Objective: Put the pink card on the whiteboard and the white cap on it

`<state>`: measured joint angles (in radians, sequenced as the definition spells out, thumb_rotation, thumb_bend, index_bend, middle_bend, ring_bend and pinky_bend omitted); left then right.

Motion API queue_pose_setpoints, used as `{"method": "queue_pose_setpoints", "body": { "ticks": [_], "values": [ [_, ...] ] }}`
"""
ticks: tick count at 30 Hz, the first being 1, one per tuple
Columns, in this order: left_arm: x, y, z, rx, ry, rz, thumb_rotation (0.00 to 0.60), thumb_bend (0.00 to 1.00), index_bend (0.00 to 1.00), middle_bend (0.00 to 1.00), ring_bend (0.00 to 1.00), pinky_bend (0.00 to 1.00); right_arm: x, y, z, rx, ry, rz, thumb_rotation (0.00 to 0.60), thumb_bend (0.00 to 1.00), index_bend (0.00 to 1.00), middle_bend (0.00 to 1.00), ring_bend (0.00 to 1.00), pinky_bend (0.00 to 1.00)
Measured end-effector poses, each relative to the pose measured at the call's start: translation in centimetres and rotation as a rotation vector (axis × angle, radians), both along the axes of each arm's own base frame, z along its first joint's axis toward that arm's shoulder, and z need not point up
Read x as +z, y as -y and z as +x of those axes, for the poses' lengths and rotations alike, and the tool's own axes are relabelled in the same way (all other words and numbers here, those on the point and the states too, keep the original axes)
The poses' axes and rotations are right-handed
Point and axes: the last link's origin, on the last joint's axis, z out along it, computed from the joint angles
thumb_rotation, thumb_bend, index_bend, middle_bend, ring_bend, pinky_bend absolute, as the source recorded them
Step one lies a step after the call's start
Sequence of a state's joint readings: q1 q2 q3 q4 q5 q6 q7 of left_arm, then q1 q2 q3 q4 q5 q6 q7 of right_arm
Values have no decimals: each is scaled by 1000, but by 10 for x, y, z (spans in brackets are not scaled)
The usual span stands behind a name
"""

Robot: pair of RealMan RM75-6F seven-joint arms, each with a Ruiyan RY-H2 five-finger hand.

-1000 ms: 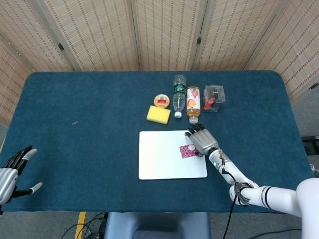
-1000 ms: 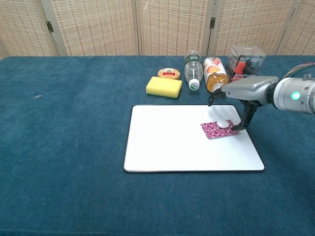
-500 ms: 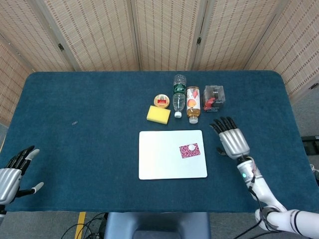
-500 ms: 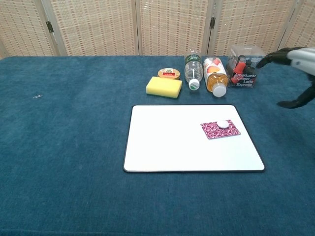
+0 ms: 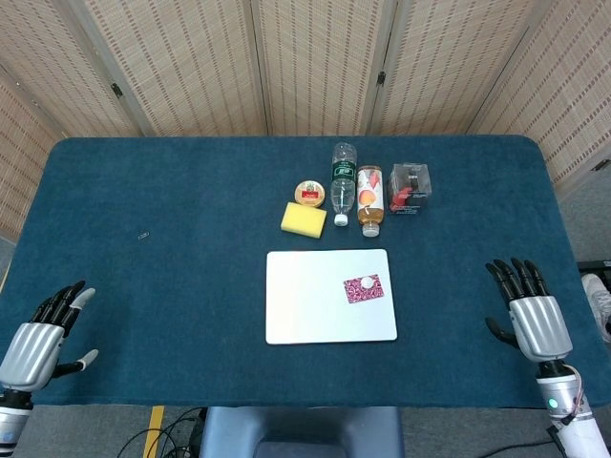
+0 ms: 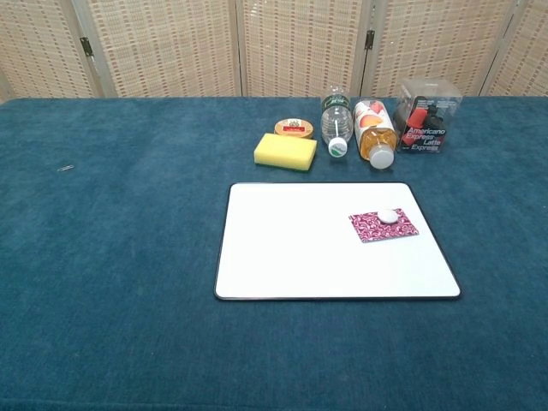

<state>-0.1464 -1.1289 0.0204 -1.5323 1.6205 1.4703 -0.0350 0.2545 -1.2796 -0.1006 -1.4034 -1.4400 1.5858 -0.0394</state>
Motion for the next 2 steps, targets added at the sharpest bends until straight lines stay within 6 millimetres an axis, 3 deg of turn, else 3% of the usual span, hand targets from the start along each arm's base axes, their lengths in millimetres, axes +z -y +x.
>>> {"method": "queue_pose_setpoints", "body": {
  "ticks": [2],
  "values": [
    [-1, 1, 1, -2, 0, -6, 600, 218, 0, 65, 94, 192, 3, -2, 0, 3, 15, -9, 600, 156, 81, 92, 0, 0]
  ]
}}
